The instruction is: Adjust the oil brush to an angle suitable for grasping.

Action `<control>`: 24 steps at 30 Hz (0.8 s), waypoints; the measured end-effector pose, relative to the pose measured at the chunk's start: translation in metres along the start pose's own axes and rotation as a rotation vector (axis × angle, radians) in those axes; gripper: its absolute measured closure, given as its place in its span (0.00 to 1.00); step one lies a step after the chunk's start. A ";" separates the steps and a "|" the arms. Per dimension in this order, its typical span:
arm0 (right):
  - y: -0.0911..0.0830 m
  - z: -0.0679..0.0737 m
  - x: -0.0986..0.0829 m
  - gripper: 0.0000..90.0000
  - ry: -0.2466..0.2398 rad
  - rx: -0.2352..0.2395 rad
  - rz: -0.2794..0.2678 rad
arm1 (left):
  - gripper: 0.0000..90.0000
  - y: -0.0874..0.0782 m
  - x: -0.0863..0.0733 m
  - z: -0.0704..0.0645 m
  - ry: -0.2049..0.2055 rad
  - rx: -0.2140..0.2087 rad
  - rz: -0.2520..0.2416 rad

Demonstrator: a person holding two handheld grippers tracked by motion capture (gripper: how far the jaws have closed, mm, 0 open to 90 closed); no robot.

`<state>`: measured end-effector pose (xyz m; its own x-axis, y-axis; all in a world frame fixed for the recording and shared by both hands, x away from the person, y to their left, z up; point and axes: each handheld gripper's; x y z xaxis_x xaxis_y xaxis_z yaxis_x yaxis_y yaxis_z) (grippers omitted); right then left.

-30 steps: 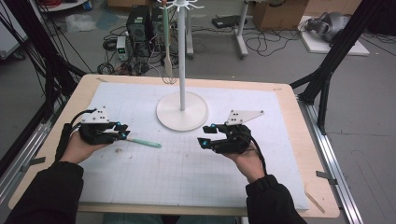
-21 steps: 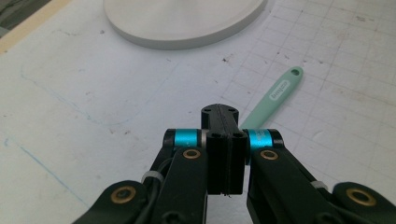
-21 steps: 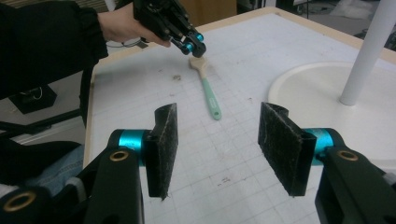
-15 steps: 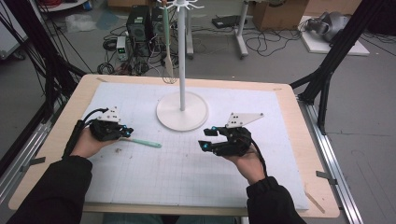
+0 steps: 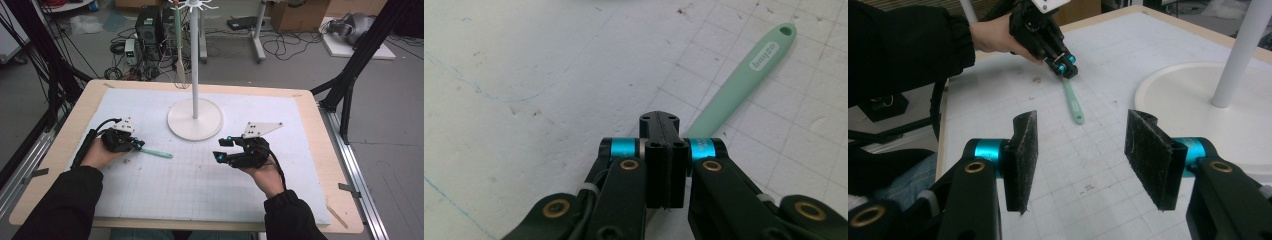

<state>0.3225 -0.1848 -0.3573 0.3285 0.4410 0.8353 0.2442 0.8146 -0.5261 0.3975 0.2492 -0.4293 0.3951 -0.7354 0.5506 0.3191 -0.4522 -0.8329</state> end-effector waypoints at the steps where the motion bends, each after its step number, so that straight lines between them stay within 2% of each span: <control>1: 0.000 0.000 0.000 0.52 0.000 0.000 0.000 | 1.00 0.000 0.000 0.000 -0.002 -0.004 -0.003; 2: 0.001 0.000 0.000 0.52 -0.002 0.003 0.000 | 1.00 0.000 0.000 -0.001 -0.012 -0.007 -0.010; 3: 0.001 0.000 -0.001 0.52 -0.002 0.003 0.002 | 1.00 -0.001 0.000 0.000 0.004 -0.010 0.000; 10: 0.004 0.000 -0.003 0.52 0.000 0.003 0.002 | 1.00 -0.002 -0.002 0.000 0.016 -0.028 0.000; 15: 0.004 -0.001 -0.005 0.52 -0.003 0.002 -0.001 | 0.99 0.001 -0.001 -0.001 0.015 0.004 0.009; 17: 0.003 -0.001 -0.005 0.51 0.001 0.003 0.000 | 1.00 0.001 -0.001 -0.001 0.016 -0.005 0.011; 20: 0.002 -0.001 -0.005 0.51 0.005 0.002 -0.005 | 1.00 -0.001 -0.003 -0.001 0.008 -0.041 0.019; 24: 0.003 -0.001 -0.006 0.51 0.004 0.002 -0.004 | 1.00 -0.003 -0.004 -0.004 0.037 -0.053 0.033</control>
<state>0.3223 -0.1855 -0.3644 0.3310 0.4360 0.8369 0.2440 0.8172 -0.5222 0.3914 0.2508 -0.4292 0.3721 -0.7679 0.5214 0.2598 -0.4531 -0.8528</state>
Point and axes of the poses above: each handheld gripper's, and its own axes: y roughly forward along the jaws, x roughly out of its top, z roughly to its left, and after that the axes turned 8 degrees about z, right-handed
